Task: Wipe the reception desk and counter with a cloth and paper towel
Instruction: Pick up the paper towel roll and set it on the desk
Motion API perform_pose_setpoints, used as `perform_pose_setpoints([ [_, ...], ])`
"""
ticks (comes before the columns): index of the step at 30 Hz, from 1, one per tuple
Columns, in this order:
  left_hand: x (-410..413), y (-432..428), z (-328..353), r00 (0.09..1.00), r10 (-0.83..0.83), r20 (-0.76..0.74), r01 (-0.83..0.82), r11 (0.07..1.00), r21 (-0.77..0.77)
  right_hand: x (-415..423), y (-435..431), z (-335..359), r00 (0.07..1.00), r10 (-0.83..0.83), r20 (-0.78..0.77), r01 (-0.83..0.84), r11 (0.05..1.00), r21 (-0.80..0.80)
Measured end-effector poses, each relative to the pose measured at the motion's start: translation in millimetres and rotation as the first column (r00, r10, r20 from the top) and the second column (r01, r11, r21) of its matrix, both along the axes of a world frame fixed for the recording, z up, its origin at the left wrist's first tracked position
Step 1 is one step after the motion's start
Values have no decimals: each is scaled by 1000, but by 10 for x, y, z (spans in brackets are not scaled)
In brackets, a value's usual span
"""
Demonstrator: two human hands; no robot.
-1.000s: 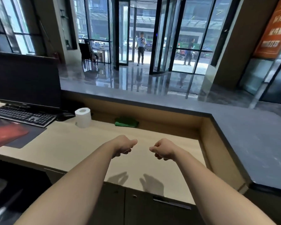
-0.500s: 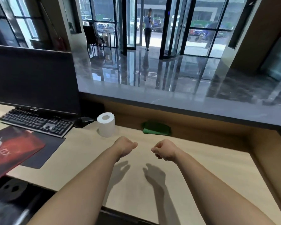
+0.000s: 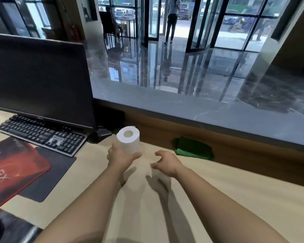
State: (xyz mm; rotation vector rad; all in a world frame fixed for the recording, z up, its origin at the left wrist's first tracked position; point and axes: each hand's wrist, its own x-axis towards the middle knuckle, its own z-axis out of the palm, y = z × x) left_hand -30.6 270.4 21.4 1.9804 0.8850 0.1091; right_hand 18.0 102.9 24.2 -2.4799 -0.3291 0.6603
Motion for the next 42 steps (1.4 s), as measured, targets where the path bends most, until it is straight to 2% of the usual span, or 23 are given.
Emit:
perform_pose_setpoints([
  [3, 329, 105, 41, 999, -29, -22, 32, 990, 138, 122, 79, -27, 1000, -25, -16, 26, 999, 22],
  [9, 758, 217, -2, 978, -150, -144, 185, 945, 270, 309, 68, -8, 993, -118, -23, 119, 992, 43],
  [14, 836, 250, 6, 963, -140, -231, 219, 905, 365, 352, -23, 19, 985, -170, -30, 172, 983, 71],
  [17, 835, 97, 60, 941, -250, -229, 329, 837, 438, 320, -75, 55, 987, -157, 24, 156, 987, 28],
  [20, 818, -230, 140, 844, -491, -217, 534, 729, 428, 311, -161, 91, 991, -102, 83, 105, 994, -37],
  [24, 787, -797, 269, 628, -758, -174, 750, 531, 395, 322, -505, 134, 971, -103, 215, 119, 991, -64],
  [28, 822, -1321, 339, 470, -857, -213, 842, 361, 402, 307, -1038, 142, 942, -45, 333, 83, 991, -102],
  [32, 903, -1924, 343, 383, -894, -233, 863, 255, 436, 341, -1646, 86, 905, -23, 425, 100, 982, -159],
  [36, 981, -2411, 288, 354, -913, -205, 870, 240, 432, 355, -2110, 102, 895, -63, 442, 128, 984, -120],
  [40, 1052, -2773, 219, 408, -898, -165, 869, 327, 371, 377, -2481, 83, 925, -203, 322, 215, 977, -2],
  [42, 1090, -2906, 175, 430, -891, -147, 872, 368, 322, 406, -2642, 41, 929, -204, 309, 215, 977, 0],
])
